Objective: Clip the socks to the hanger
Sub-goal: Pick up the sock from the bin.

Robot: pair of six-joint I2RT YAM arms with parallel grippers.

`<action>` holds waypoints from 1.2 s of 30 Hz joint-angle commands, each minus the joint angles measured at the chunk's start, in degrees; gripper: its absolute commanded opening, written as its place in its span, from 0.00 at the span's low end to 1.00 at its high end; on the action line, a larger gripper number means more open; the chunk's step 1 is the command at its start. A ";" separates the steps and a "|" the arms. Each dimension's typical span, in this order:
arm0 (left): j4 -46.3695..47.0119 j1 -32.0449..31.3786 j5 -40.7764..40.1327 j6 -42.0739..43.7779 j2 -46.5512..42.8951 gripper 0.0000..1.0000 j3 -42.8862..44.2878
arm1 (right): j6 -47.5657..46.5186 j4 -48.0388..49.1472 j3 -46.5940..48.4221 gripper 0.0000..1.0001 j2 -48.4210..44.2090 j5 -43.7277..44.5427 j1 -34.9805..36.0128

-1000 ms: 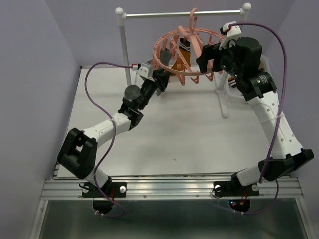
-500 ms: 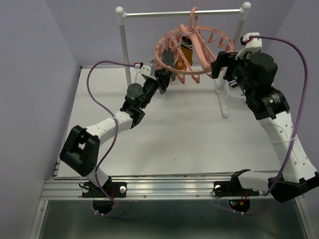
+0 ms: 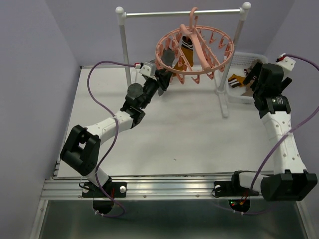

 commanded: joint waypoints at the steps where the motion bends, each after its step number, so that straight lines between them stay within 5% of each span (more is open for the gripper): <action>1: 2.35 -0.15 -0.90 -0.24 -0.83 0.00 1.82 | 5.63 0.63 -0.18 1.00 6.34 -9.29 -6.88; 10: 0.60 -0.15 1.30 -1.99 0.22 0.00 3.58 | 1.68 3.62 14.57 1.00 31.21 -21.68 -11.46; 14: -0.37 -0.15 0.59 -1.56 0.22 0.00 4.37 | -0.15 3.62 27.81 1.00 46.48 -23.46 -12.52; 21: -1.86 -0.33 0.94 -1.82 0.40 0.00 5.68 | 0.36 2.48 37.70 0.97 59.18 -23.99 -14.54; 30: -3.53 -0.68 -0.37 -2.26 1.10 0.00 7.00 | -1.31 2.48 42.53 0.77 69.37 -26.19 -15.07; 36: -4.50 -0.94 -0.90 -1.99 1.80 0.00 7.71 | 0.80 2.83 44.82 0.52 72.71 -32.94 -15.07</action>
